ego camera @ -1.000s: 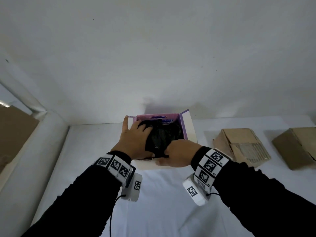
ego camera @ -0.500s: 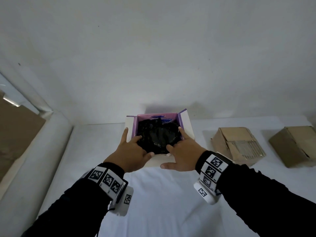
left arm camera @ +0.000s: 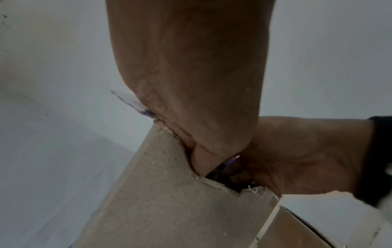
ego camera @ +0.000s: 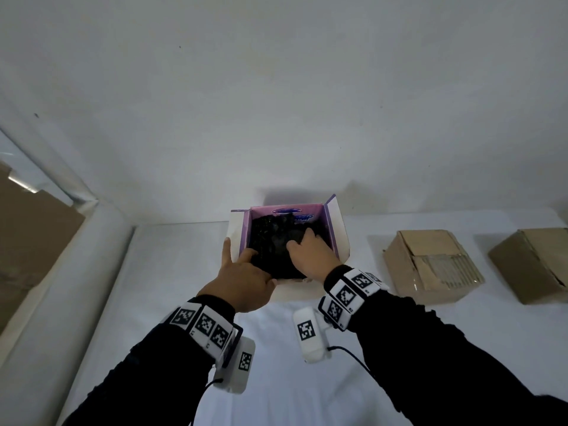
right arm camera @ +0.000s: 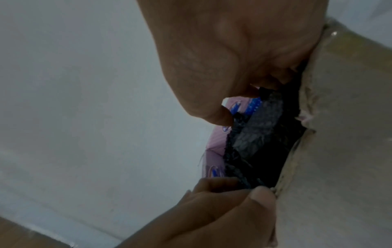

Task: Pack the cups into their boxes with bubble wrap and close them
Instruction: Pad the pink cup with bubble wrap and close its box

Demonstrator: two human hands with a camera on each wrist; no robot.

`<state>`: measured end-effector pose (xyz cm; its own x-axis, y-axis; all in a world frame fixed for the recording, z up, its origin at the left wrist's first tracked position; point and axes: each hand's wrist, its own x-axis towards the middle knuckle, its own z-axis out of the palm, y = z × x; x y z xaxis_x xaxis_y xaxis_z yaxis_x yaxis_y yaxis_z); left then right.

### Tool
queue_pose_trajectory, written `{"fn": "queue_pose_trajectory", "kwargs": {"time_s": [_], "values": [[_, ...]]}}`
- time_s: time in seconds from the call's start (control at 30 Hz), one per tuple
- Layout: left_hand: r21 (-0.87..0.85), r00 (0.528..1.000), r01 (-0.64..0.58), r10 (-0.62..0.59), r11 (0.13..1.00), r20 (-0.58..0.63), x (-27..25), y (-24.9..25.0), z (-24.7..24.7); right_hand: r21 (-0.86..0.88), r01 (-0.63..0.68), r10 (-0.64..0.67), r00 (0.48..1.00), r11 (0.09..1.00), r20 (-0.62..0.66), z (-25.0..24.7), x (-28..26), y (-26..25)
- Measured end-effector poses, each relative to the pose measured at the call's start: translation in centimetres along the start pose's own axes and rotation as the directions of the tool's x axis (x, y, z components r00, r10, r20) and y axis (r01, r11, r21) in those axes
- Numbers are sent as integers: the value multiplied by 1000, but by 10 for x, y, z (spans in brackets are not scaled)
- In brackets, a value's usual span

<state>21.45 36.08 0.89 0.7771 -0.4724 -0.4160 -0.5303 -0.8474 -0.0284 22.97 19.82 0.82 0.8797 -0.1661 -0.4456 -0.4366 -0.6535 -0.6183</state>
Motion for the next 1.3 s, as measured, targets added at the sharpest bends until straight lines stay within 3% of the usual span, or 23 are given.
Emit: {"fn": "queue_pose_trajectory", "kwargs": {"time_s": [0.1,0.2,0.27,0.37,0.53,0.6,0.67,0.73,0.8,0.9,1.0,1.07,1.13,1.23,1.3], "values": [[-8,999,-19,18,1000,-26,-1,-1,2,5,-67,67,996,998,53,-5,7,-2],[-18,996,-50,48,999,-73,0,-7,3,-77,-1,6,998,997,60,-10,11,-3],[-27,976,-87,80,996,-201,4,-14,2,-85,80,-84,995,993,-47,-8,9,2],[-73,938,-94,63,993,-342,10,-20,-2,-262,191,-249,946,946,-208,3,9,14],[-43,910,-89,64,995,-409,24,-20,-3,-328,152,-166,986,933,-15,9,21,13],[-48,870,-59,28,997,-492,30,-25,-2,-322,159,-174,985,933,-18,6,26,9],[-12,843,-3,-4,1000,-537,37,-31,-5,-336,223,-266,960,915,-87,0,32,5],[56,896,45,-16,997,-443,42,-38,-9,-360,342,-397,914,868,-88,-7,40,0],[92,945,63,-30,994,-325,48,-41,-11,-395,428,-459,888,813,18,-11,49,-5],[88,966,61,-37,994,-257,55,-39,-11,-476,427,-395,903,769,171,-13,56,-6],[105,973,85,-60,991,-222,60,-35,-11,-534,399,-318,917,745,242,-9,59,-6],[100,979,96,-76,990,-190,63,-37,-12,-529,407,-332,913,744,236,-10,59,-8],[72,982,94,-81,993,-169,64,-38,-12,-540,448,-439,885,713,156,-11,56,-4],[42,978,92,-83,995,-193,63,-36,-8,-627,506,-592,801,592,88,-10,41,12],[27,971,93,-85,995,-225,61,-33,-7,-690,483,-588,803,539,103,-9,36,18]]}}
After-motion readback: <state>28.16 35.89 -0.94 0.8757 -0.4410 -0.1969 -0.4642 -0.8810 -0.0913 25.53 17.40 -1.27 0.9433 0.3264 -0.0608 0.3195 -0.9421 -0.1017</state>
